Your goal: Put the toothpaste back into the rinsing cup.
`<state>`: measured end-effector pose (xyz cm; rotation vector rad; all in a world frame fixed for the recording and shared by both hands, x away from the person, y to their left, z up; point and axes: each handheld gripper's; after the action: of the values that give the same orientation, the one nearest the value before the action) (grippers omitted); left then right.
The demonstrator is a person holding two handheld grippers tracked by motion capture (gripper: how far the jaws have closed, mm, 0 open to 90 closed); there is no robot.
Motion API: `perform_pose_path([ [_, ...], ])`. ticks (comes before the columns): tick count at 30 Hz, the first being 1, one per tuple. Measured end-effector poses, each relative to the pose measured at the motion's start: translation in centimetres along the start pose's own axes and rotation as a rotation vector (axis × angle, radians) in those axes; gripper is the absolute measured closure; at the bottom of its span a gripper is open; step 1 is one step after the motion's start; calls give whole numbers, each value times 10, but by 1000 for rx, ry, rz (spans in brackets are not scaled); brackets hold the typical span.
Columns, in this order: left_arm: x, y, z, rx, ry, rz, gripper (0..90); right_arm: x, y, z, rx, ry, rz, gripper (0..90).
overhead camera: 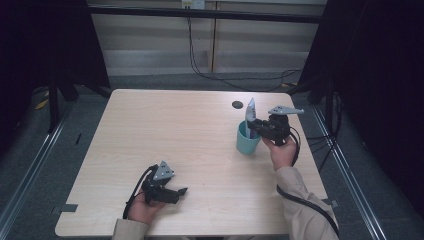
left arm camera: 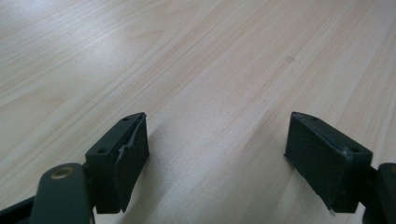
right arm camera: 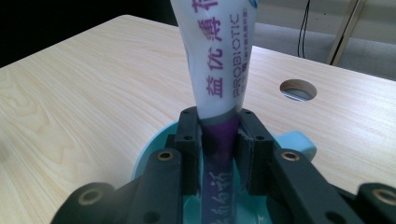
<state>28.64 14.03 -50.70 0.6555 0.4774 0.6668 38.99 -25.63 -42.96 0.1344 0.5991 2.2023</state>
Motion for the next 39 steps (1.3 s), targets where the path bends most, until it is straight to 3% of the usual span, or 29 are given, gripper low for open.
perform_pose_path([
  [21, 0, 0, 0, -3, 0, -2, 210, 0, -2, -2, 21, -4, 3, 689],
  [29, 0, 0, 0, -3, 3, 0, 210, 0, 1, -2, 25, -11, -10, 633],
  [39, 0, 0, 0, -1, 2, 0, 210, 1, 3, 2, 37, -14, -31, 487],
])
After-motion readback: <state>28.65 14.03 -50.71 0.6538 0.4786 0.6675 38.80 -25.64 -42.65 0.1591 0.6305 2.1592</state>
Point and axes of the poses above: each handheld gripper's, and its own axes: y roughly backward along the jaws, z roughly out of its top, x roughly to its left, and after that the axes turned 15 degrees about y, right-handed
